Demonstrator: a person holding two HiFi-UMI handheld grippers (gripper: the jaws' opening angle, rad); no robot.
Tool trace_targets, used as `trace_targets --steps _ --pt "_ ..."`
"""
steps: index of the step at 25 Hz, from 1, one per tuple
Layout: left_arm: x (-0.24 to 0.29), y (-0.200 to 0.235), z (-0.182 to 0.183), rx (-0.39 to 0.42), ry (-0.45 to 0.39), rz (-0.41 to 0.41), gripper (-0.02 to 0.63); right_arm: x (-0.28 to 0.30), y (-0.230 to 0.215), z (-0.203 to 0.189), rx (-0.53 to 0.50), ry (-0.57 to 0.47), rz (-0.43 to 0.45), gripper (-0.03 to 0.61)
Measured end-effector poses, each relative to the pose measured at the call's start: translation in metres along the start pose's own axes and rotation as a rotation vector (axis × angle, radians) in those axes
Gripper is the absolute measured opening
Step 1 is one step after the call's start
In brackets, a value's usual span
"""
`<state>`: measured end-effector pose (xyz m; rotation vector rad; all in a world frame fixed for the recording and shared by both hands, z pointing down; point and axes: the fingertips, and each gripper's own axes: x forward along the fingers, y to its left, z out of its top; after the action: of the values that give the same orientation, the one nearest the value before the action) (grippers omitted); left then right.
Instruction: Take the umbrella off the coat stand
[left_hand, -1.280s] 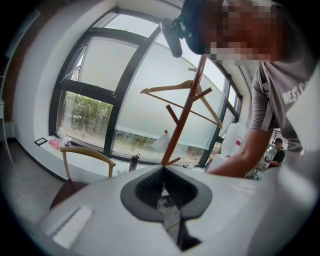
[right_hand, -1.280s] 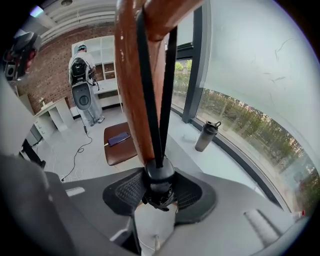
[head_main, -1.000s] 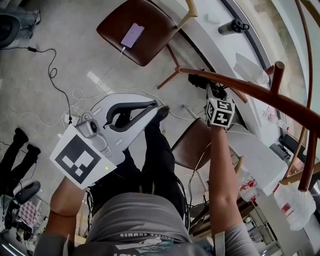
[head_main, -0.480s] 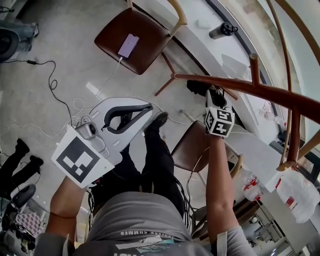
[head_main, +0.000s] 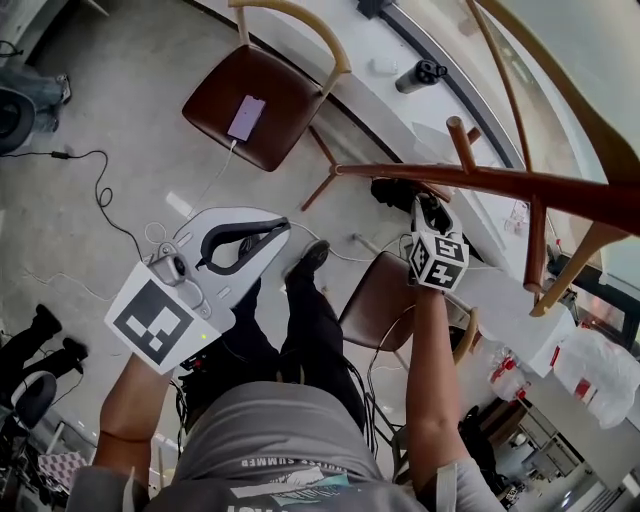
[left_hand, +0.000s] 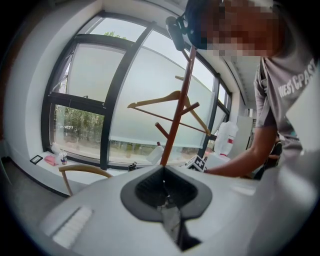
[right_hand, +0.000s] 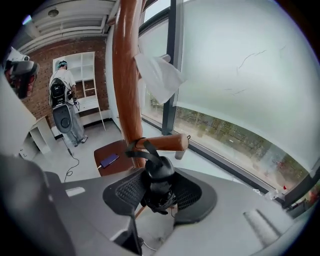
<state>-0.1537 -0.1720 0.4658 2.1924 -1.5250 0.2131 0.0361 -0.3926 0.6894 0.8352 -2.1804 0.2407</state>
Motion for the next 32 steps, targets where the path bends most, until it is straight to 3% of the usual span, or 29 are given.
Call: trace_targets --steps 20,32 --pt "-0.015 -0.002 0.045 0.056 -0.033 -0.034 0.002 -0.072 -0.045 0.022 0.139 -0.009 -0.120 0.156" --pt "-0.030 -0.016 0.074 0.111 -0.061 -0.050 0.002 -0.130 -0.044 0.034 0.215 -0.047 -0.129 0.158"
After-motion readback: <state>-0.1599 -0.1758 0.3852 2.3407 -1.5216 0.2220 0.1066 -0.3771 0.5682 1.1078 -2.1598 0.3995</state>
